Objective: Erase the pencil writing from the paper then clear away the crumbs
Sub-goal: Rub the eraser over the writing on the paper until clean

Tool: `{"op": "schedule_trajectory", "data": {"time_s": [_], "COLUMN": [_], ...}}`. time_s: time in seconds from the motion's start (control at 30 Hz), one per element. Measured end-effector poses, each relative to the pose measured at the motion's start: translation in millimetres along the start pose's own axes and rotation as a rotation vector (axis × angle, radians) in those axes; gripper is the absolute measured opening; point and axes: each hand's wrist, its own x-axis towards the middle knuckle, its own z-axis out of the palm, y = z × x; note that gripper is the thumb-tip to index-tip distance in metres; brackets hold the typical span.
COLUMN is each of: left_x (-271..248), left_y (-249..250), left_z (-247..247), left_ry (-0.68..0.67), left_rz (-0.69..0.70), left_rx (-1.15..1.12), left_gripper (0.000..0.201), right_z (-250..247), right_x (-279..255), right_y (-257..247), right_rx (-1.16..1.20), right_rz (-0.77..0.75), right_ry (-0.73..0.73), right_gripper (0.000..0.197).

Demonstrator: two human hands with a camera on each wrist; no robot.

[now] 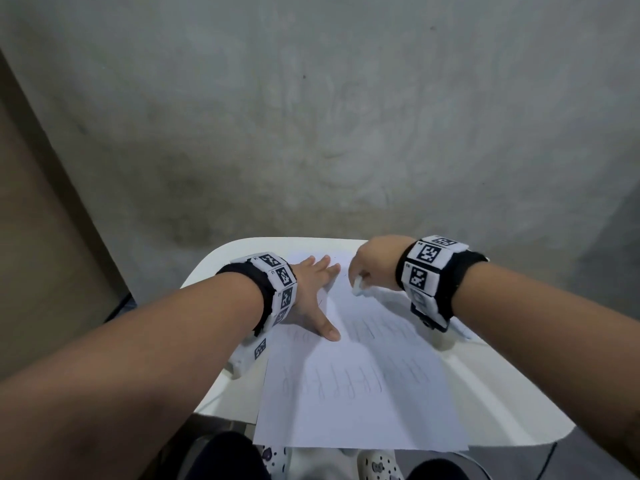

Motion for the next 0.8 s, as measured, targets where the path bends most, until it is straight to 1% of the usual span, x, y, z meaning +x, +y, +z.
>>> {"op": "schedule_trajectory", "data": {"time_s": [0.07, 0.13, 0.23, 0.27, 0.3, 0.37, 0.4, 0.47, 0.53, 0.63, 0.67, 0.7, 0.8], "left_x": [1, 2, 3, 3, 3, 3, 3, 2, 2, 2, 2, 2, 2], "left_y": [-1, 0, 0, -1, -1, -2, -2, -2, -1, 0, 0, 0, -2], "left_z": [0, 2, 2, 2, 2, 3, 3, 2, 1, 1, 1, 2, 1], "left_ry": [-0.002, -0.003, -0.005, -0.003, 0.000, -0.001, -0.003, -0.010, -0.013, -0.013, -0.012, -0.009, -0.007], "left_rz": [-0.001, -0.006, -0.008, -0.006, -0.001, 0.005, 0.004, 0.001, -0.001, -0.006, -0.008, -0.008, -0.003], "left_rx": [0.000, -0.001, 0.001, 0.002, 0.004, 0.002, -0.001, -0.007, -0.004, 0.002, 0.003, 0.002, -0.006], "left_gripper": [0.126, 0.127, 0.127, 0.127, 0.127, 0.127, 0.127, 0.127, 0.127, 0.127, 0.127, 0.127, 0.127], "right_z": [5, 7, 0, -2, -4, -4, -2, 4, 11, 3, -1, -5, -8], "right_x": [-12, -28, -24, -16, -7, 3, 4, -7, -23, -28, -22, -13, 6], "right_y": [7, 14, 17, 15, 13, 10, 10, 14, 21, 26, 25, 23, 16], "right_rx": [-0.012, -0.029, -0.056, -0.052, -0.042, -0.035, -0.031, 0.021, 0.038, -0.031, -0.012, 0.029, 0.091], "right_rz": [0.006, 0.028, 0.068, 0.070, 0.071, 0.064, 0.056, 0.052, 0.060, 0.070, 0.067, 0.069, 0.064], "right_ry": [-0.031, -0.109, -0.237, -0.236, -0.189, -0.027, 0.019, 0.013, -0.052, -0.259, -0.299, -0.287, -0.070], "right_gripper": [0.028, 0.028, 0.025, 0.024, 0.023, 0.024, 0.025, 0.026, 0.027, 0.028, 0.028, 0.028, 0.026]}}
